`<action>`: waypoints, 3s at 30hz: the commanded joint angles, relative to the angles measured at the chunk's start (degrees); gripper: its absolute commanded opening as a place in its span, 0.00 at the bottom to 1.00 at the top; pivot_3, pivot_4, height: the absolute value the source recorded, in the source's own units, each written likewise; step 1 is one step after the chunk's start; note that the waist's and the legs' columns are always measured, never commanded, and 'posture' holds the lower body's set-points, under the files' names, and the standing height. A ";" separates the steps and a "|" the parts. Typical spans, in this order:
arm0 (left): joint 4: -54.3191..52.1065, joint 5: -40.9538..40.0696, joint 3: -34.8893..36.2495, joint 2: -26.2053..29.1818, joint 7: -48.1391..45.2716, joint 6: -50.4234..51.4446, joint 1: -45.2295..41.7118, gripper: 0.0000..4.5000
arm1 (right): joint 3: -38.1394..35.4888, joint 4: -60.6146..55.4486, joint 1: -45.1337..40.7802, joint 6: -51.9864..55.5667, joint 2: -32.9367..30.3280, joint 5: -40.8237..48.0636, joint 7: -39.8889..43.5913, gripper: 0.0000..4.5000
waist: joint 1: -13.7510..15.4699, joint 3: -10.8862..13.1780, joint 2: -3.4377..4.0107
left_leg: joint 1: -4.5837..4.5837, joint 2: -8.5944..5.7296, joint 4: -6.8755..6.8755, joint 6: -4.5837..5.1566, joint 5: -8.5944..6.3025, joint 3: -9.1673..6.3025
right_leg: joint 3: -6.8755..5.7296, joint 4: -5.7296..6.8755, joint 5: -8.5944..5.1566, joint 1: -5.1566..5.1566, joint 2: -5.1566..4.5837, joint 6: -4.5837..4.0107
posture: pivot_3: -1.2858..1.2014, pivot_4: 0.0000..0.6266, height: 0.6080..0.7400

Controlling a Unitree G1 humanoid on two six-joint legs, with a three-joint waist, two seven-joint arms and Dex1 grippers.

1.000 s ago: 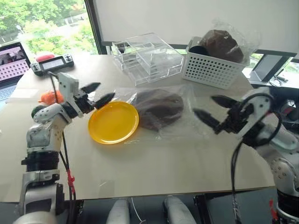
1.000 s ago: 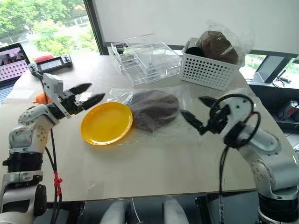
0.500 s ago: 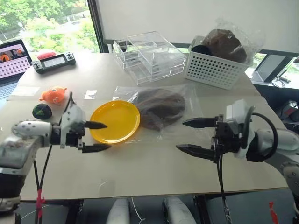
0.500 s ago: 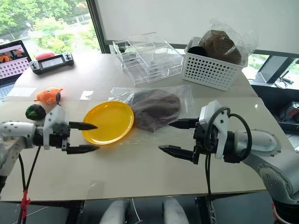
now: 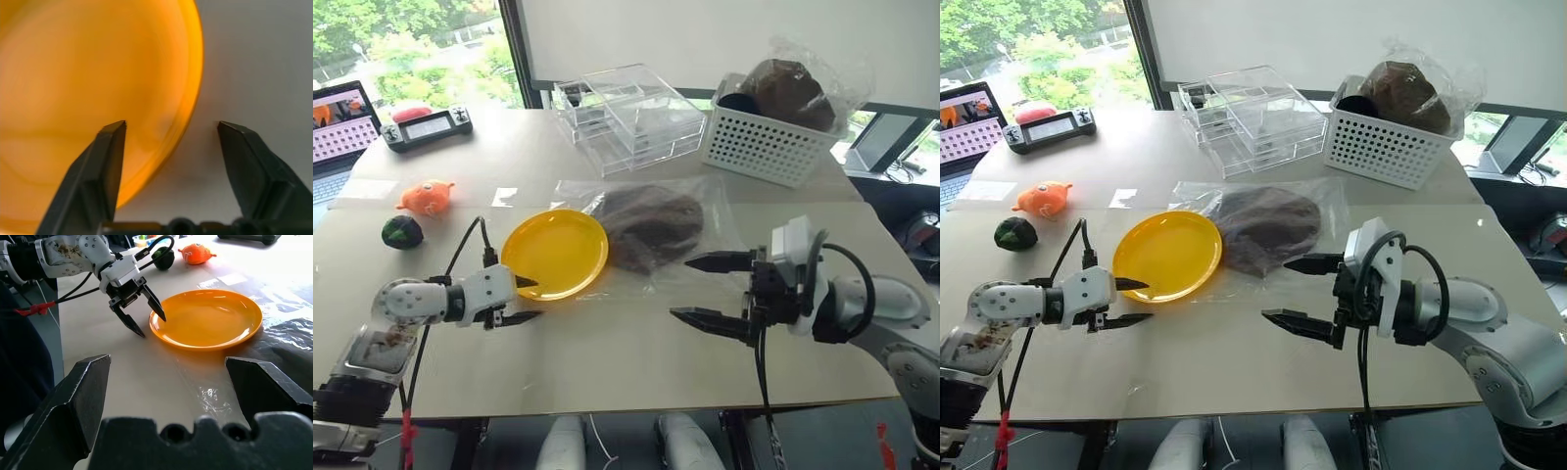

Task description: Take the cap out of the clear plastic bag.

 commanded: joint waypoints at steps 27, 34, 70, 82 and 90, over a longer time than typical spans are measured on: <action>3.88 4.48 1.19 -4.39 10.42 -9.78 -2.37 0.01 | -0.44 -1.87 0.10 -1.54 0.70 -0.10 -1.70 1.00 | -0.13 -0.04 0.05 | 0.12 0.00 0.08 0.00 0.00 -0.02 | 0.00 0.04 0.00 0.18 0.02 0.03 | 0.52 0.24 0.96; 12.39 15.42 1.65 -4.49 24.94 -19.55 -6.00 0.01 | 0.53 -1.84 0.43 -1.94 1.59 -0.98 -1.94 1.00 | -0.02 -0.04 0.05 | 0.12 0.00 0.08 0.00 0.00 -0.03 | -0.01 0.04 0.00 0.18 0.02 0.03 | 0.52 0.24 0.96; 71.46 34.12 -9.69 -9.91 56.41 -13.21 -46.26 0.91 | 0.31 -6.08 3.52 -1.32 3.10 0.24 -9.04 1.00 | 0.19 -0.07 -0.09 | -0.33 -0.11 0.33 0.00 0.00 -0.14 | -0.11 0.33 0.13 -0.16 0.00 0.01 | 0.52 0.24 0.96; 51.92 12.52 -1.55 -11.92 23.61 -23.12 -40.40 0.99 | 0.37 -5.41 2.94 -1.39 2.37 0.26 -7.80 1.00 | 0.40 -0.07 -0.10 | -0.35 -0.11 0.34 -0.01 0.01 -0.14 | -0.11 0.39 0.15 -0.18 0.00 -0.03 | 0.52 0.24 0.96; 1.87 -24.62 1.86 -11.93 -1.31 22.25 -22.94 0.99 | -1.38 -3.32 3.35 -1.95 1.76 -1.44 -8.06 1.00 | -0.53 -0.07 -0.09 | -0.33 -0.06 0.41 0.00 0.01 -0.15 | -0.06 0.60 0.16 -0.20 0.00 -0.05 | 0.52 0.24 0.96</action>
